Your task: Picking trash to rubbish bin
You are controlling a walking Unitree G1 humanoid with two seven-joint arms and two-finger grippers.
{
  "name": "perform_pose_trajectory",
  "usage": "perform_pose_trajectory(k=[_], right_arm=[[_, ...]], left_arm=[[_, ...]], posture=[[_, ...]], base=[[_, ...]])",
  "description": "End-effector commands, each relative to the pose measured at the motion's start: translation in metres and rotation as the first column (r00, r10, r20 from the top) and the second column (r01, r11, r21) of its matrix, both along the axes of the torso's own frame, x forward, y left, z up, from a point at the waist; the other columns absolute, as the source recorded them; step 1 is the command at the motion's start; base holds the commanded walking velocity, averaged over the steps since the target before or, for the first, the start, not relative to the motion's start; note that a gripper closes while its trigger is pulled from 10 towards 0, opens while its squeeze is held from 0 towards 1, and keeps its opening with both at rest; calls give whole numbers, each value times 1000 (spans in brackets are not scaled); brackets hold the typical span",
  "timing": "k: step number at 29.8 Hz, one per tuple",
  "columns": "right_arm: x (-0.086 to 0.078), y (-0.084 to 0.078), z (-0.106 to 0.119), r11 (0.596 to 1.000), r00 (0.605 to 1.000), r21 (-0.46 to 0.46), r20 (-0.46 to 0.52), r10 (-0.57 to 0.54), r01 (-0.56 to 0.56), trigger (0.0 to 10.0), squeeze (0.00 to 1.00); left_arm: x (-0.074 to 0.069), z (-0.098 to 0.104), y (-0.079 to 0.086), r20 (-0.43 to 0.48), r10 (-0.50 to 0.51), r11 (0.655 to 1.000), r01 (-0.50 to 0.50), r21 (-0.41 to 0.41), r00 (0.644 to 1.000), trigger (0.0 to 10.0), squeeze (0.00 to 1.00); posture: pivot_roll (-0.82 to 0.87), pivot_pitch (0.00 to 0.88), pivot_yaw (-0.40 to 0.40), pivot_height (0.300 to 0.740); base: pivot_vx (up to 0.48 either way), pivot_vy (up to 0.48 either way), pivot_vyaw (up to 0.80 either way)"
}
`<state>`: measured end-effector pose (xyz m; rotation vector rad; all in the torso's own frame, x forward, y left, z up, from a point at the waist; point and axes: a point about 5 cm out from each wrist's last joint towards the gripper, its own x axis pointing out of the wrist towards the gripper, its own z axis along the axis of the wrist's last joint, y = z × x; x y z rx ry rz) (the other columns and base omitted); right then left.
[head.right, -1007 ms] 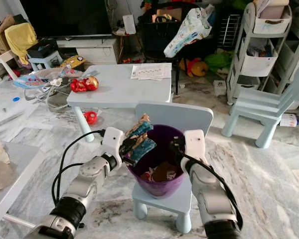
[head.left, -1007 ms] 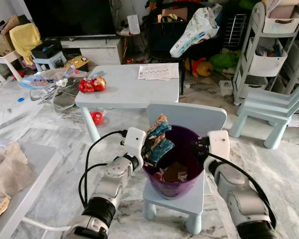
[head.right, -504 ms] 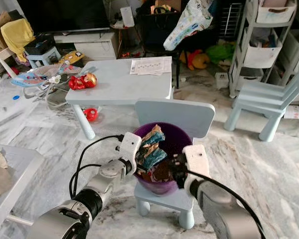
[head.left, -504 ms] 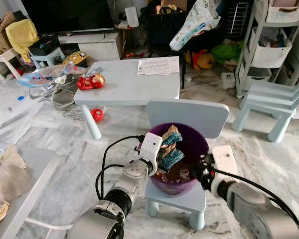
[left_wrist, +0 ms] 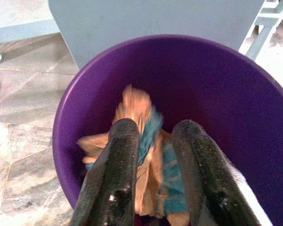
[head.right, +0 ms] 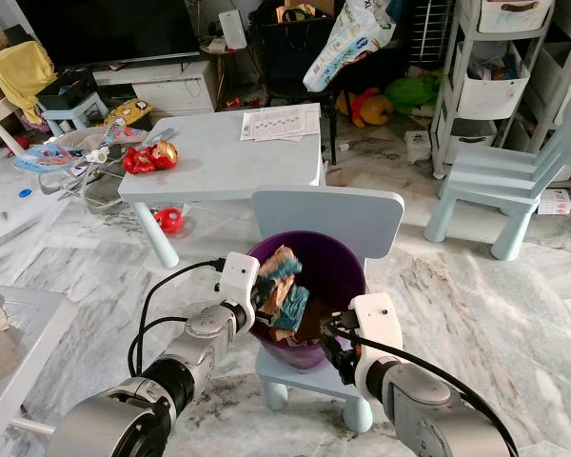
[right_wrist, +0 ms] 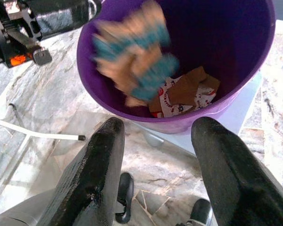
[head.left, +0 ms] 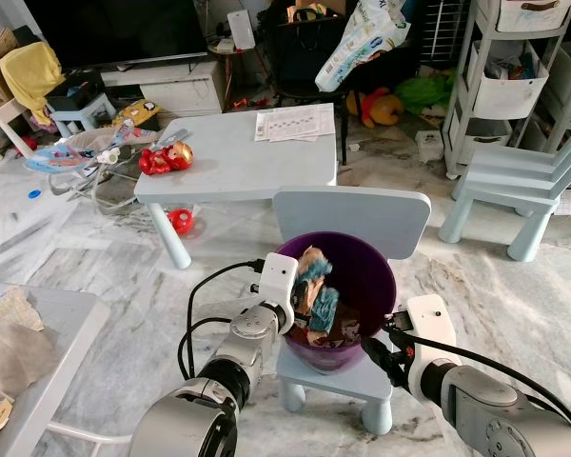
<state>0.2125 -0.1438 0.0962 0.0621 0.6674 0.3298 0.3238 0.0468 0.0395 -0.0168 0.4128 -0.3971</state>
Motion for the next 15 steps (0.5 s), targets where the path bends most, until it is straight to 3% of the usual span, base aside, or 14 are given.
perform_pose_trajectory(k=[1, 5, 8, 12, 13, 15], right_arm=[[0, 4, 6, 1000, 1000, 6, 16, 13, -13, 10000, 0], [1, 3, 7, 1000, 1000, 4, 16, 9, -9, 10000, 0], [6, 0, 6, 1000, 999, -20, 43, -4, 5, 10000, 0], [21, 2, 12, 999, 989, -45, 151, -9, 16, 10000, 0], [29, 4, 16, 999, 981, -47, 193, -13, 22, 10000, 0], [33, 6, 18, 998, 976, -60, 220, -2, 16, 10000, 0]], left_arm=[[2, 4, -4, 3, 6, 1000, -6, -19, 1000, 10000, 1000], [3, 6, -6, 6, 0, 999, 0, -33, 1000, 10000, 1000], [9, 13, -2, 59, -2, 1000, 4, -24, 998, 10000, 1000], [26, 30, 30, 161, 101, 995, -101, -7, 982, 10000, 1000], [34, 40, 50, 220, 159, 987, -161, -9, 962, 10000, 1000], [39, 49, 62, 269, 186, 982, -188, -16, 945, 10000, 1000]], posture=[[-226, 67, 151, 740], [-222, 66, 150, 740], [-205, 63, 146, 740], [-166, 54, 135, 740], [-149, 50, 130, 740], [-134, 46, 126, 740]], base=[[0, 0, 0], [0, 0, 0], [0, 0, 0], [0, 0, 0], [0, 0, 0], [0, 0, 0]])
